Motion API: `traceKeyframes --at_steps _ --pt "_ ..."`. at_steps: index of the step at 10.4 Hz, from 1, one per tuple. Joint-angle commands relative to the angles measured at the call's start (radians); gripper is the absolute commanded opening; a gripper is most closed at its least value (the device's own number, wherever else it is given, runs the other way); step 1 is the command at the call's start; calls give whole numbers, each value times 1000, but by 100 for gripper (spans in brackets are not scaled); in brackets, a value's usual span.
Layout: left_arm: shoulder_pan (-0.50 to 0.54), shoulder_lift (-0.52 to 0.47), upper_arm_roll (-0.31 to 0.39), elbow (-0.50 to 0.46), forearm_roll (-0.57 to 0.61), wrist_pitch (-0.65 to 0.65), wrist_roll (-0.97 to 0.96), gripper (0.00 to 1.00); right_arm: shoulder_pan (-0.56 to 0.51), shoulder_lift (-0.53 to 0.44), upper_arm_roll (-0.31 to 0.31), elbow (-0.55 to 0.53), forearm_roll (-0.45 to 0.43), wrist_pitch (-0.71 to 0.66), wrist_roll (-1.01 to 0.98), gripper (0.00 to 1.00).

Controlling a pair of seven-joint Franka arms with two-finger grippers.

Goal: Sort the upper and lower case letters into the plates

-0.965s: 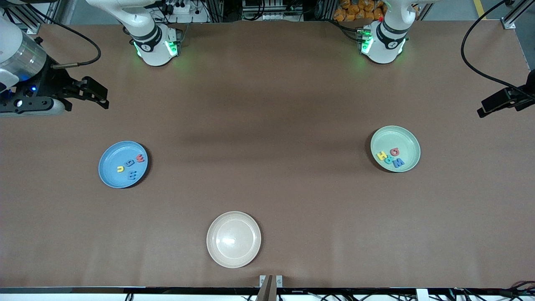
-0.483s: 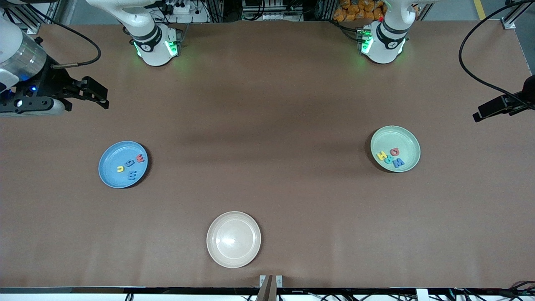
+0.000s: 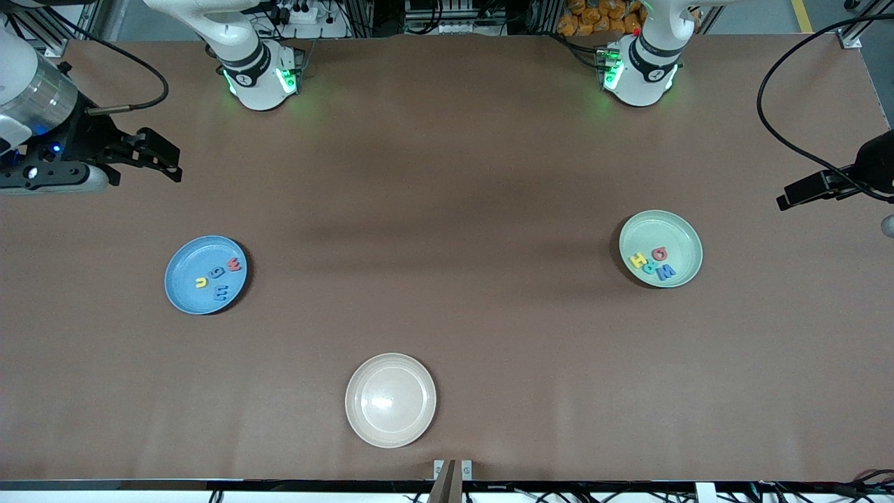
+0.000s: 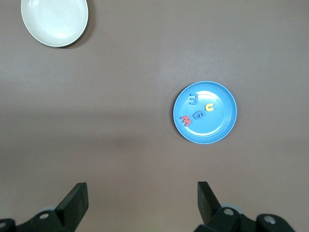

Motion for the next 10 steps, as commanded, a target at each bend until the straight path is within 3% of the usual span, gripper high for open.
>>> traceKeyframes --at_steps 1,10 --pt "-17 -20 16 10 -22 -10 22 100 10 5 -3 16 -10 -7 16 100" --pt "-9 -45 -25 10 -5 -8 44 100 8 5 -4 14 -10 -7 16 100"
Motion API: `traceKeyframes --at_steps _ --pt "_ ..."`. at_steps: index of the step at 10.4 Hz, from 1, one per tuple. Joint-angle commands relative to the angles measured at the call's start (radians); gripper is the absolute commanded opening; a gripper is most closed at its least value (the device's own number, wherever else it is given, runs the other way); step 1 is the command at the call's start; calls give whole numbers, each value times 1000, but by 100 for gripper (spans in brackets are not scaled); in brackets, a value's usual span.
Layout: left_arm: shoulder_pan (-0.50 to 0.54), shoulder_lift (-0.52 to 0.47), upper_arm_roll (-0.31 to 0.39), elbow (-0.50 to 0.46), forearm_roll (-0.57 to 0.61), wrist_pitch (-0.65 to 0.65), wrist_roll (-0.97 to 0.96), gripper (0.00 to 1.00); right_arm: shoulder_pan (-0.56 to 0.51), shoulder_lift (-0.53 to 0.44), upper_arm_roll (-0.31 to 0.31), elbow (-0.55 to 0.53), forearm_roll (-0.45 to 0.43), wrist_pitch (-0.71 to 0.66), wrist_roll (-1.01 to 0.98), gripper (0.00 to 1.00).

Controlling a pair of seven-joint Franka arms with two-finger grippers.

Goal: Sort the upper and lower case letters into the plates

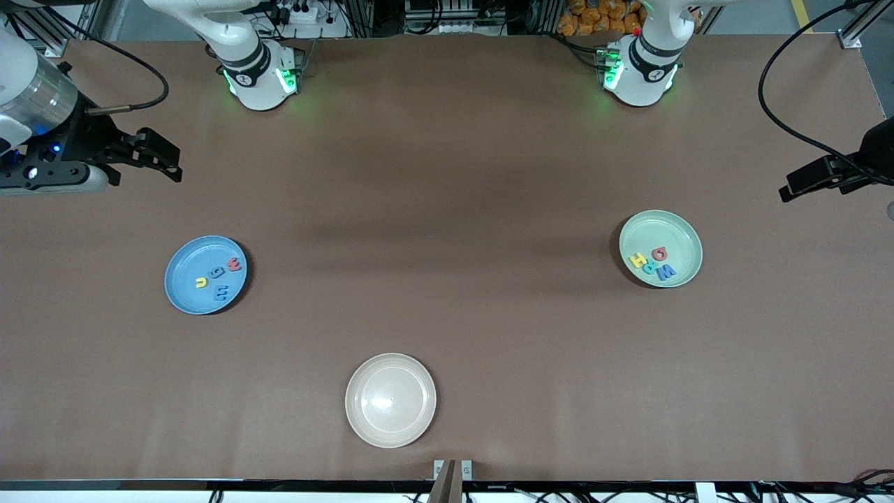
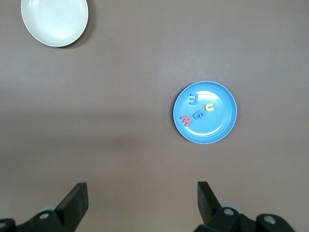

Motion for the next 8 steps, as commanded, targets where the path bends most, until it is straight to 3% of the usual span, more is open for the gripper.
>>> traceKeyframes --at_steps 1,8 --pt "0 -13 -10 0 -5 -10 18 100 10 7 -3 15 -10 -7 16 100" --pt "0 -17 -7 0 13 -11 16 100 10 5 -3 15 -10 -7 16 100"
